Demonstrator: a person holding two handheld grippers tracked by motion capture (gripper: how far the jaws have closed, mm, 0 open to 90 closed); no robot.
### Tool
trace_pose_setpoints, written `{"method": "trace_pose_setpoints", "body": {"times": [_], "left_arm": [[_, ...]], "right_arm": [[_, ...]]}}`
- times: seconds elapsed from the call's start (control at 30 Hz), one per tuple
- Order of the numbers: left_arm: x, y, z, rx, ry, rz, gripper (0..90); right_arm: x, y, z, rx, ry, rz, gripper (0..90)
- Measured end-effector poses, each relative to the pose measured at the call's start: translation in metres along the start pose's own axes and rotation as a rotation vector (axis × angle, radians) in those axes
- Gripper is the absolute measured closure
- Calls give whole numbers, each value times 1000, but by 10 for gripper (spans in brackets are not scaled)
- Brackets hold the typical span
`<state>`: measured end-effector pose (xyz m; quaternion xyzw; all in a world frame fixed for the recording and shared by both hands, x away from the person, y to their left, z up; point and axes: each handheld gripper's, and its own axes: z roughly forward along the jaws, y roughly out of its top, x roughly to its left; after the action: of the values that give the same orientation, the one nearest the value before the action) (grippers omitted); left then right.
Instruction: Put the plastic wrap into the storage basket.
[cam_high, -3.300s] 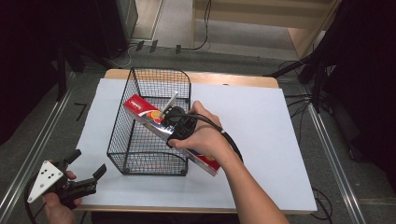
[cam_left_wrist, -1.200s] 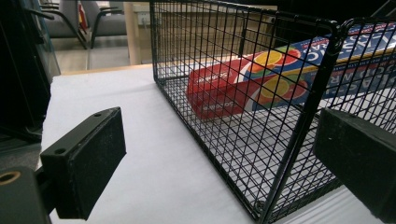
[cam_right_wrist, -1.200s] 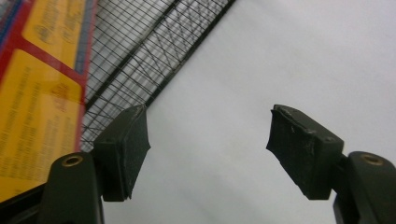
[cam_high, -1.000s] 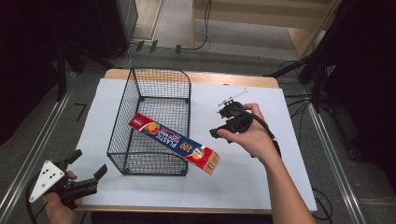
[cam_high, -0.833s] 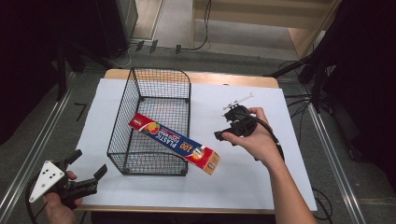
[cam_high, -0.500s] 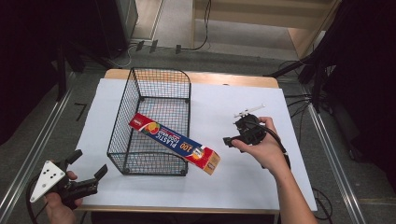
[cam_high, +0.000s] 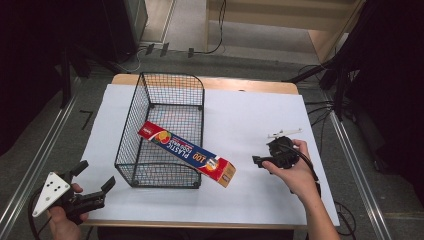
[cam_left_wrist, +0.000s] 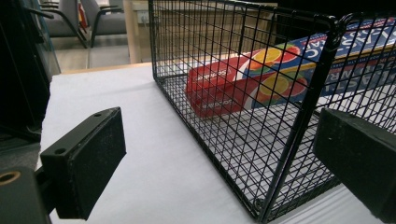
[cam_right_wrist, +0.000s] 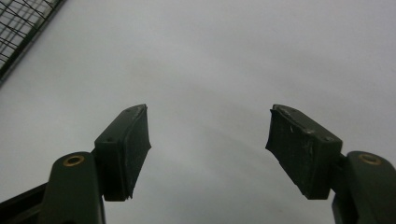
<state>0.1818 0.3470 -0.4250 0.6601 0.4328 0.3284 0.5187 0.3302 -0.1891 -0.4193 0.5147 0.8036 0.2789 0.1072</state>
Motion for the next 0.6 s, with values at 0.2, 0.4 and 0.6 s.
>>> {"method": "trace_pose_setpoints", "body": {"times": [0.2,0.4,0.6], "left_arm": [[0,0,0,1,1,0,30],[0,0,-1,-1,3,2,30],[1,1,-2,-5,1,-2,30]], "right_arm": [[-16,-19,-2,-29,-17,35,304],[-32,-36,-6,-54,-15,81,282],[-44,-51,-10,-75,-43,106,266]]}}
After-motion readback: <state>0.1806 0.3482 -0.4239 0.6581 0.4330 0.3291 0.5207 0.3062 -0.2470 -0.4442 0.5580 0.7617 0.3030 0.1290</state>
